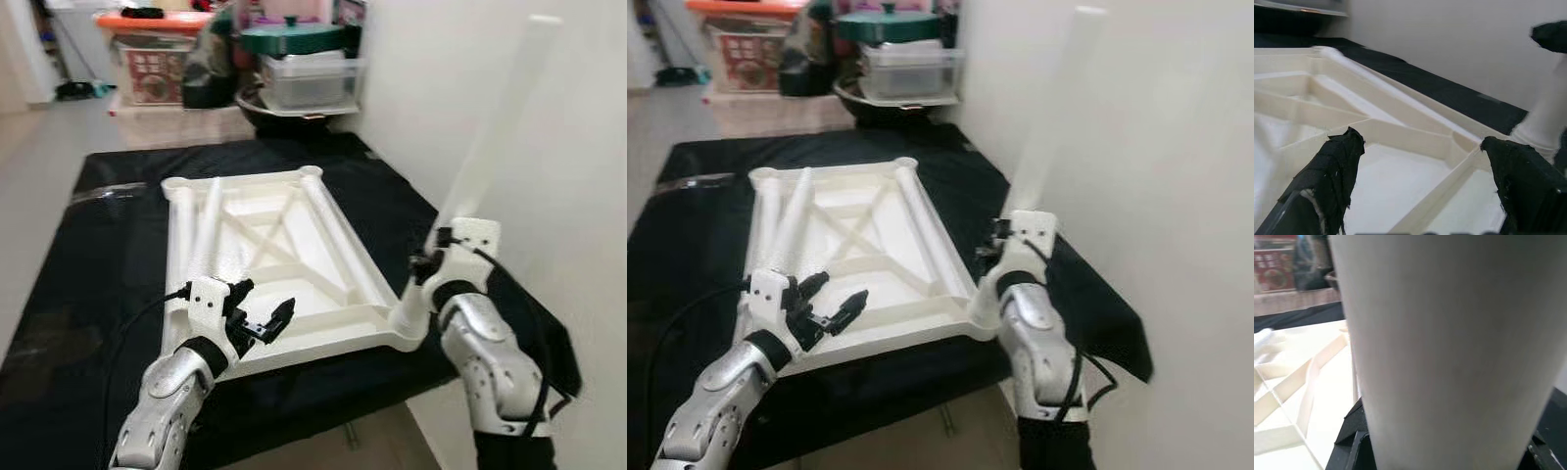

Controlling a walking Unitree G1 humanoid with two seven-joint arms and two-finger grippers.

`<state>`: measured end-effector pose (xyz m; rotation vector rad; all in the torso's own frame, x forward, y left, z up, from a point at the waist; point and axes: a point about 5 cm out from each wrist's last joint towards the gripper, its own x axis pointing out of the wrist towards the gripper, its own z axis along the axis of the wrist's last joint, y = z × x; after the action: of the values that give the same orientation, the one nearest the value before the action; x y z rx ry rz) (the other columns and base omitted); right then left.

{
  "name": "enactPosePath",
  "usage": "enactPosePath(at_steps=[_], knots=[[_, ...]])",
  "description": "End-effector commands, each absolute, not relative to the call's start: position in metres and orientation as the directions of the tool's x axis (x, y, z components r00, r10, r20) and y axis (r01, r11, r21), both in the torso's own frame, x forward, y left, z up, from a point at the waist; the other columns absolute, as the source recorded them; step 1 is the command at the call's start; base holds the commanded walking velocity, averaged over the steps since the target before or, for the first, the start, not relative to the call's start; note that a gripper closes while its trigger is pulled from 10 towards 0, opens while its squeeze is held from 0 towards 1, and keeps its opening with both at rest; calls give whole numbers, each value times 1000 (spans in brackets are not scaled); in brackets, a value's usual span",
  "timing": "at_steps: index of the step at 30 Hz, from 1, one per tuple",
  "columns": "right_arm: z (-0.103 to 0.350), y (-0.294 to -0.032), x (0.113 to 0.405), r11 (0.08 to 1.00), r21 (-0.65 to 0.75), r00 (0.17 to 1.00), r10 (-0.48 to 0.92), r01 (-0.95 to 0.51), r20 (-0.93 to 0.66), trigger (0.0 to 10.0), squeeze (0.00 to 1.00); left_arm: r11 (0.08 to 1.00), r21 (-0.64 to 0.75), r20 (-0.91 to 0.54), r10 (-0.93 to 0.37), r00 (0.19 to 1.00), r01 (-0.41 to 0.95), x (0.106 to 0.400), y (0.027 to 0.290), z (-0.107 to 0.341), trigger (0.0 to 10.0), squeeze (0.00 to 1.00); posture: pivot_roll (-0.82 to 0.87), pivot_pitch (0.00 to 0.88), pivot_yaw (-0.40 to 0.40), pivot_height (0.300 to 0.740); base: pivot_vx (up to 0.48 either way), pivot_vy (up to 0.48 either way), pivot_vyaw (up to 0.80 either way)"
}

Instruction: Building children table

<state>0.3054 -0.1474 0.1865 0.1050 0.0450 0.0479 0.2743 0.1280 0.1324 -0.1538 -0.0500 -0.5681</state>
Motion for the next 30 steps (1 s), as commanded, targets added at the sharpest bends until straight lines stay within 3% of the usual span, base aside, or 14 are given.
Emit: enactPosePath(at_steps=[1,4,5,6,9,14,17,18,19,23,24,26,27,30], knots=[[177,-127,303,970,160,977,199,-185,-76,10000,635,824,-141,90,-541,836,548,274,127,133,10000,0,23,0,-59,740,0,0,0],[177,-127,303,970,160,977,199,-185,-76,10000,635,824,-141,90,-541,836,548,274,127,133,10000,0,23,0,-59,740,0,0,0],[183,-125,305,956,169,968,250,-241,-35,10000,1000,824,-142,90,-542,836,549,275,127,133,10000,0,24,0,-61,740,0,0,0],[197,-124,306,901,203,922,386,-383,27,10000,0,823,-142,91,-542,835,550,275,127,133,10000,0,24,0,-63,740,0,0,0],[206,-125,306,852,220,879,472,-475,69,10000,0,823,-143,92,-542,835,550,275,127,133,10000,0,21,0,-65,740,0,0,0],[222,-124,279,562,122,574,808,-818,132,10000,0,822,-146,95,-542,835,551,275,126,133,10000,0,26,0,-74,740,0,0,0],[217,-121,271,478,89,485,869,-874,99,10000,0,821,-147,97,-543,834,551,275,125,133,10000,0,30,0,-78,740,0,0,0],[209,-117,269,441,84,447,892,-894,67,4353,0,821,-148,98,-543,834,552,275,125,133,10000,0,36,0,-81,740,0,0,0],[201,-114,272,448,98,453,891,-889,35,0,0,821,-148,98,-543,834,552,275,125,133,10000,0,38,0,-83,740,0,0,0],[169,-120,310,757,155,744,653,-635,-142,0,0,822,-150,100,-541,835,550,274,125,133,10000,0,41,0,-83,740,0,0,0],[169,-120,310,757,155,744,653,-635,-142,0,0,822,-150,100,-541,835,550,274,125,133,10000,0,41,0,-83,740,0,0,0],[154,-138,329,918,170,888,392,-359,-240,0,0,821,-151,100,-542,834,551,273,125,134,10000,0,39,0,-80,740,0,0,0],[154,-138,329,918,170,888,392,-359,-240,0,0,821,-151,100,-542,834,551,273,125,134,10000,0,39,0,-80,740,0,0,0],[143,-172,326,993,100,957,-34,66,-289,0,0,817,-153,101,-547,831,557,272,125,134,10000,0,36,0,-75,740,0,0,0]])
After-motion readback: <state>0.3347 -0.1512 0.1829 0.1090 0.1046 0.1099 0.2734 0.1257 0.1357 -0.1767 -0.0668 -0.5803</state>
